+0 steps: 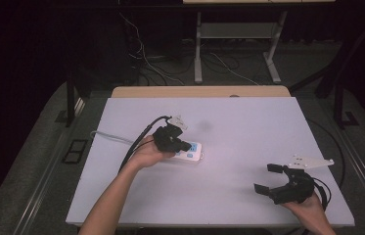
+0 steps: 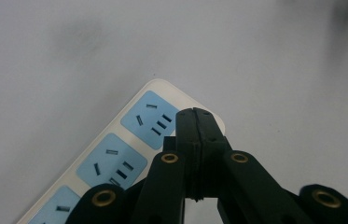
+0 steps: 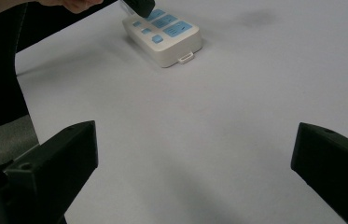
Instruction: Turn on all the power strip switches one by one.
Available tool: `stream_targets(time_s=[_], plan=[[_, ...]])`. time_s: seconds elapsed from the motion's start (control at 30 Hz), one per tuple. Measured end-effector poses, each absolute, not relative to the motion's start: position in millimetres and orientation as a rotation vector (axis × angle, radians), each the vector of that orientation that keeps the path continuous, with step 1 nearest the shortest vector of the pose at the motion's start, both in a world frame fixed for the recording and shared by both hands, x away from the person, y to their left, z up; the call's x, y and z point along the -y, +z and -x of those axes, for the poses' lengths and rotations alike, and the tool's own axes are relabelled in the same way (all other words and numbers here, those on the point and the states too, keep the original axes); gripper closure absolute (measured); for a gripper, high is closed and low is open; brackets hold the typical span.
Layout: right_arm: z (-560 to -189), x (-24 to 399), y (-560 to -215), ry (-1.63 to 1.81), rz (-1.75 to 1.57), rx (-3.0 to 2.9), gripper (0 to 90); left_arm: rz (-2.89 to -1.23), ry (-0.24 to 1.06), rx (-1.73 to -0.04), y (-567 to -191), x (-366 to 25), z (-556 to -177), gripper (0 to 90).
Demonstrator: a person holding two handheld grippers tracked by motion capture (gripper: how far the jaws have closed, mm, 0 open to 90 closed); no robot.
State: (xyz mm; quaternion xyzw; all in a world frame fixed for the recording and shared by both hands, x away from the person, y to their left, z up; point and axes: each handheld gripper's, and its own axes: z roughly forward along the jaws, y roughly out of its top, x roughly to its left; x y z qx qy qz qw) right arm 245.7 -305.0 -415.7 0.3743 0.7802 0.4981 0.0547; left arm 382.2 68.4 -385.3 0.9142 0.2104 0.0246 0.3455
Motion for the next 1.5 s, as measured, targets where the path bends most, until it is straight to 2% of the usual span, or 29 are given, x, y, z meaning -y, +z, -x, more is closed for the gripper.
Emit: stream_targets(time_s=[1.1, 1.5], plan=[[-246, 306, -416, 1.51, -1.132, -2.373, 0.3, -2.434, 0.05, -0.526, -406, -55, -385, 89.0], [-246, 307, -415, 1.505, -1.13, -2.371, 0.4, -2.372, -0.002, -0.558, -413, -61, -388, 89.4]])
